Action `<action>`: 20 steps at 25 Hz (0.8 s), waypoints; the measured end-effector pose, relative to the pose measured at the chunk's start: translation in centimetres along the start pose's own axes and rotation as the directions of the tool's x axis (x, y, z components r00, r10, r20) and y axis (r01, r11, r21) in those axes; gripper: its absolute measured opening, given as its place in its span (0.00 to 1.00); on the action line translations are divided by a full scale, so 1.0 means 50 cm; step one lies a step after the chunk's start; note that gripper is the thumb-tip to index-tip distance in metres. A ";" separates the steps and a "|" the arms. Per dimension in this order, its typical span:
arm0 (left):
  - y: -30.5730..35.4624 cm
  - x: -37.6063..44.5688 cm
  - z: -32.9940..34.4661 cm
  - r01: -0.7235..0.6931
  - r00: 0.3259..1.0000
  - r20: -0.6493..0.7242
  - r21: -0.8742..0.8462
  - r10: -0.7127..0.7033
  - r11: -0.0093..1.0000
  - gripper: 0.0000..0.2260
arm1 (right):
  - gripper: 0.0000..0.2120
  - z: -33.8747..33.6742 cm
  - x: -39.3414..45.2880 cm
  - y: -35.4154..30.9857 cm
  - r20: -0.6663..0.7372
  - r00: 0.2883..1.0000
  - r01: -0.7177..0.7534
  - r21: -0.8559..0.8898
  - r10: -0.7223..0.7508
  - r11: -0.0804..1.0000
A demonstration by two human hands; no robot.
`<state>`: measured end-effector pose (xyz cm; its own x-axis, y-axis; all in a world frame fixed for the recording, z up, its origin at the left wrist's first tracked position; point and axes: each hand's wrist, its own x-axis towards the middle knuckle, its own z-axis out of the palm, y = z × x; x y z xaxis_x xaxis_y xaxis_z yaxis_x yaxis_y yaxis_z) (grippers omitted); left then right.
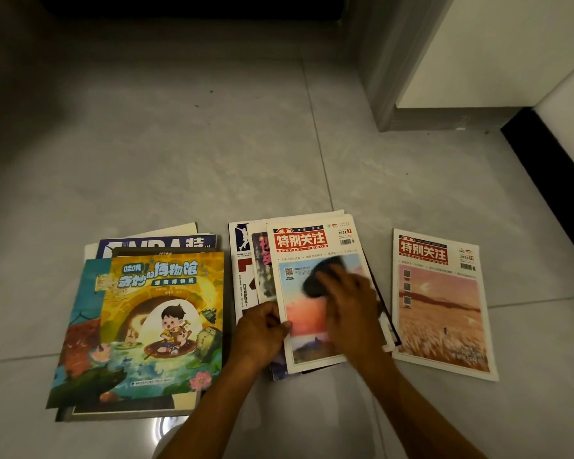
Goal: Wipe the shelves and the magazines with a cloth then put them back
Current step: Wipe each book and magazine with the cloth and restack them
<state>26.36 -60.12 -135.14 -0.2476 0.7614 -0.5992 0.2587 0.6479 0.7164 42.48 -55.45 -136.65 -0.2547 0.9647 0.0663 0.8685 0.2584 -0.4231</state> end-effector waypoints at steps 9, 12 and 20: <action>-0.004 -0.013 0.005 -0.050 0.999 0.005 -0.001 0.050 0.999 0.10 | 0.18 -0.004 0.060 0.013 -0.043 0.999 -0.032 0.011 0.032 0.999; -0.004 -0.011 0.003 -0.035 0.999 -0.001 0.015 0.035 0.999 0.08 | 0.12 0.017 0.022 -0.054 0.073 0.972 0.227 -0.019 -0.225 0.974; -0.010 -0.005 0.002 -0.039 0.999 0.007 0.021 0.039 0.999 0.07 | 0.20 -0.002 0.110 -0.046 0.103 0.995 -0.020 0.163 0.003 0.986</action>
<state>26.38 -60.62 -135.39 -0.2304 0.7862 -0.5734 0.2875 0.6180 0.7318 39.12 -50.75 -135.20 -0.2946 0.9552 -0.0288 0.7925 0.2273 -0.5660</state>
